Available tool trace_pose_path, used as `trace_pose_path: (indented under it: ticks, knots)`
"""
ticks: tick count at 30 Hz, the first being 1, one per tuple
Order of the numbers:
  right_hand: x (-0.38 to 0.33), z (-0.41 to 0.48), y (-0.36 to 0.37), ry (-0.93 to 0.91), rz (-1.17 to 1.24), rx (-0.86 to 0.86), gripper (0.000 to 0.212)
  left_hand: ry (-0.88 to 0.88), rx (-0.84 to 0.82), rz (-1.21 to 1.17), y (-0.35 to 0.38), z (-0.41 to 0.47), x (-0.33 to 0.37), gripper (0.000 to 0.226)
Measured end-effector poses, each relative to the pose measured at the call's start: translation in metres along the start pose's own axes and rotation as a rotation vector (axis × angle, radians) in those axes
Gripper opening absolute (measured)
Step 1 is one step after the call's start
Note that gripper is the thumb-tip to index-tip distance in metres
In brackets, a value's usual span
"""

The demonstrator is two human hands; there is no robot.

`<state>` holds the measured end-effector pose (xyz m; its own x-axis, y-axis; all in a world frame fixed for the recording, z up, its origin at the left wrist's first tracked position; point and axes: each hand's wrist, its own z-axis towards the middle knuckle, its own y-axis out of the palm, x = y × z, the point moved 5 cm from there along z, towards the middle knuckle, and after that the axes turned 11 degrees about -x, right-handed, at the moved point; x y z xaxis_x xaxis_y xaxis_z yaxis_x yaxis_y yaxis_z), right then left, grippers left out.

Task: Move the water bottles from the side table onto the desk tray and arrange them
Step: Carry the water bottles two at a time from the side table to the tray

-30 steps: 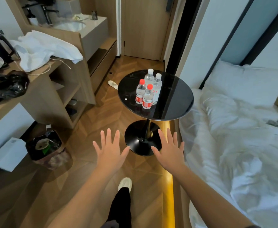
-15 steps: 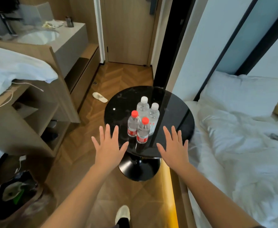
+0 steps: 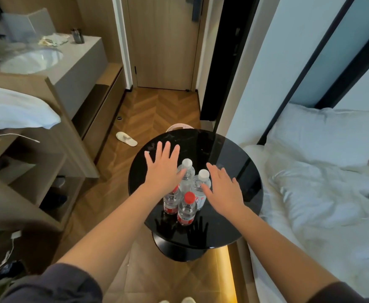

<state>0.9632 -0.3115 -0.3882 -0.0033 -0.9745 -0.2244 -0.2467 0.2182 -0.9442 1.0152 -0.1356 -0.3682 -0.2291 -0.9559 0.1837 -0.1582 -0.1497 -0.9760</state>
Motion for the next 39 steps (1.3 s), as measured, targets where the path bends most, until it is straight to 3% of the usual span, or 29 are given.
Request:
trace_pose_path:
  ticks: [5,9,13,25,39]
  knots:
    - [0.000,0.017,0.004,-0.055,-0.040,-0.062,0.061,0.055,-0.168,0.009,0.015,0.031,0.013,0.056]
    - [-0.001,0.030,0.004,-0.081,-0.093,-0.054,0.047,0.052,-0.141,0.031,0.018,0.043,0.019,0.030]
    - [-0.004,0.037,0.006,-0.074,-0.089,-0.078,0.038,0.031,-0.180,-0.034,0.021,0.051,0.018,0.021]
    - [0.015,0.031,0.001,0.011,-0.065,-0.010,0.029,-0.079,-0.010,-0.162,-0.012,0.038,-0.035,0.018]
    - [0.020,-0.004,0.009,0.052,-0.070,-0.043,0.019,-0.145,-0.170,-0.133,0.010,-0.037,-0.071,0.018]
